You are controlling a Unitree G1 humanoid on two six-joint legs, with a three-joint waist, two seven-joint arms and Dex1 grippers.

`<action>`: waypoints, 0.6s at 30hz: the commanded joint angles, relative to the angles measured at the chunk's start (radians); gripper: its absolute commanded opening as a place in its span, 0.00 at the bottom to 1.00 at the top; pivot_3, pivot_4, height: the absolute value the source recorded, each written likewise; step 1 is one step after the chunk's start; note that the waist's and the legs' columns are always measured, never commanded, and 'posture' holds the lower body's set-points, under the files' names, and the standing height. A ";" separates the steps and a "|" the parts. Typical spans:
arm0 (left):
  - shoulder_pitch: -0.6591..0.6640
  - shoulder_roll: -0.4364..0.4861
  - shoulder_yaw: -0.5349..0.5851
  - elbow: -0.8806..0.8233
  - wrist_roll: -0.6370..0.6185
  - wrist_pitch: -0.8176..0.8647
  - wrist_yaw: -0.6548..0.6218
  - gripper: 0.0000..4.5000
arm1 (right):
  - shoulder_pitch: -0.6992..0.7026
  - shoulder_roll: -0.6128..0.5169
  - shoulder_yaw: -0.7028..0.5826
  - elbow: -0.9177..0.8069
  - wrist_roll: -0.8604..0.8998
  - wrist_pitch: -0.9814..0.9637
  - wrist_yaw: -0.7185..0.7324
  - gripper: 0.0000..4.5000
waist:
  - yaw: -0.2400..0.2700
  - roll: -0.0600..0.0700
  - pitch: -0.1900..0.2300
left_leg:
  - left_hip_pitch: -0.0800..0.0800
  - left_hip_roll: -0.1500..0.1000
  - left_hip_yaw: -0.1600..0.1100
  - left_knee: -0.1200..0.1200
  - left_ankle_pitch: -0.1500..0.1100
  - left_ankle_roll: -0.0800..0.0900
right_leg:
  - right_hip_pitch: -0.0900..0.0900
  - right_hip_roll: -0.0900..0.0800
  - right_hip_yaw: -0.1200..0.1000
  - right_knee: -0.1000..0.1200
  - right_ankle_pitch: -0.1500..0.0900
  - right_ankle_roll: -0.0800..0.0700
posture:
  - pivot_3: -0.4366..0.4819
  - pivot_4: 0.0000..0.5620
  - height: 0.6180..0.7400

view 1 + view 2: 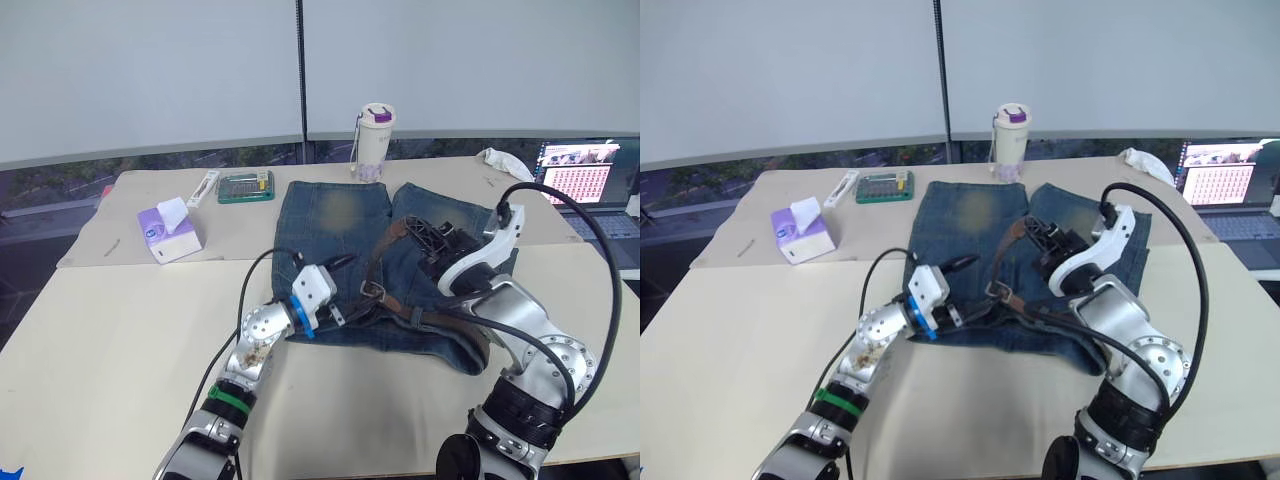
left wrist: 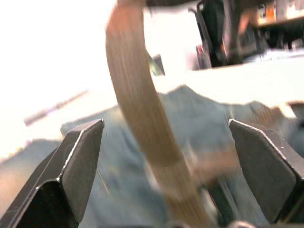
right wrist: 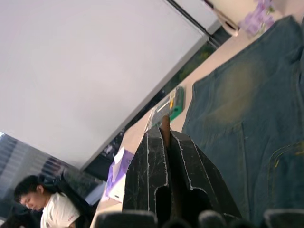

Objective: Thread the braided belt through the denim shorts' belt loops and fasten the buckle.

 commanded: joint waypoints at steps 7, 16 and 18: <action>-0.027 -0.069 -0.009 0.006 0.062 0.068 0.127 0.87 | 0.027 -0.026 0.128 -0.010 0.066 -0.113 -0.029 0.00 | -0.009 0.000 0.000 | 0.001 0.000 0.000 0.000 0.000 0.000 | 0.001 0.002 0.000 0.000 0.000 0.000 | 0.48 0.27 1.00; -0.012 -0.071 -0.014 -0.015 0.098 0.145 0.202 0.22 | 0.075 -0.067 0.185 -0.021 0.084 -0.175 -0.034 0.00 | -0.007 0.000 0.000 | 0.001 0.000 0.000 0.000 0.000 0.000 | 0.001 0.001 0.000 0.000 0.000 0.000 | 0.48 0.27 1.00; -0.015 -0.070 -0.006 -0.017 0.094 0.186 0.210 0.05 | 0.085 -0.104 0.208 -0.036 0.074 -0.175 0.026 0.00 | -0.007 0.000 0.000 | 0.001 0.000 0.000 0.000 0.000 0.000 | 0.001 0.001 0.000 -0.001 0.000 0.000 | 0.48 0.27 1.00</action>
